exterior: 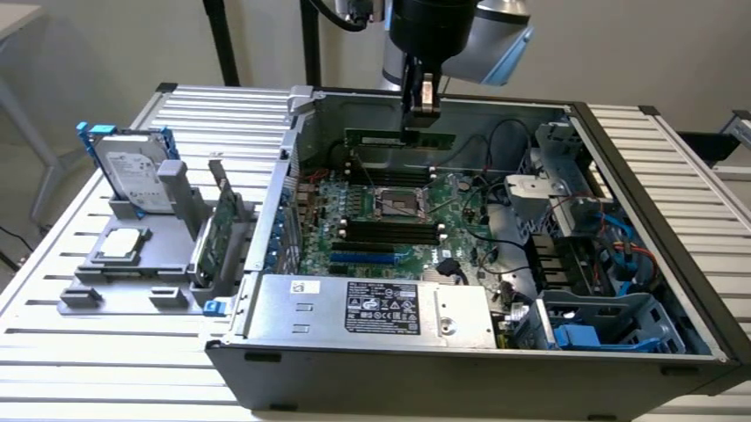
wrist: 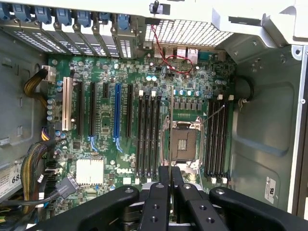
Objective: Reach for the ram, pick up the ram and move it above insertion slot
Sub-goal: 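Pick up the ram and move it above insertion slot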
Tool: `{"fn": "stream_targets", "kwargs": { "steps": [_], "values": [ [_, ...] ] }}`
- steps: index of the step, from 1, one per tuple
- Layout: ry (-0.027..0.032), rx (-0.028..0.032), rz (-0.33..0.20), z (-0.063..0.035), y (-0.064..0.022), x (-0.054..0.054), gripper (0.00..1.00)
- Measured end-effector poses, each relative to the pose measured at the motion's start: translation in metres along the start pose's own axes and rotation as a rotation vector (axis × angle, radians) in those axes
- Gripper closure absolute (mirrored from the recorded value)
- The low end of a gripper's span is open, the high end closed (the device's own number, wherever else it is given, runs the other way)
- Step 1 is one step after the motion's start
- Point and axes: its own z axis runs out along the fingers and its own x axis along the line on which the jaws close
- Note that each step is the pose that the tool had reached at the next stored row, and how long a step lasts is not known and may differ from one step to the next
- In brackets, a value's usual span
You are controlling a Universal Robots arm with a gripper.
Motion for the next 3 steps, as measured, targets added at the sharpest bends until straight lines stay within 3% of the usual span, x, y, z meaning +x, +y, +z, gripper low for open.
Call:
{"fn": "stream_targets", "kwargs": {
  "steps": [3],
  "values": [
    [0.0,0.0,0.0,0.0,0.0,0.0,0.87]
  ]
}}
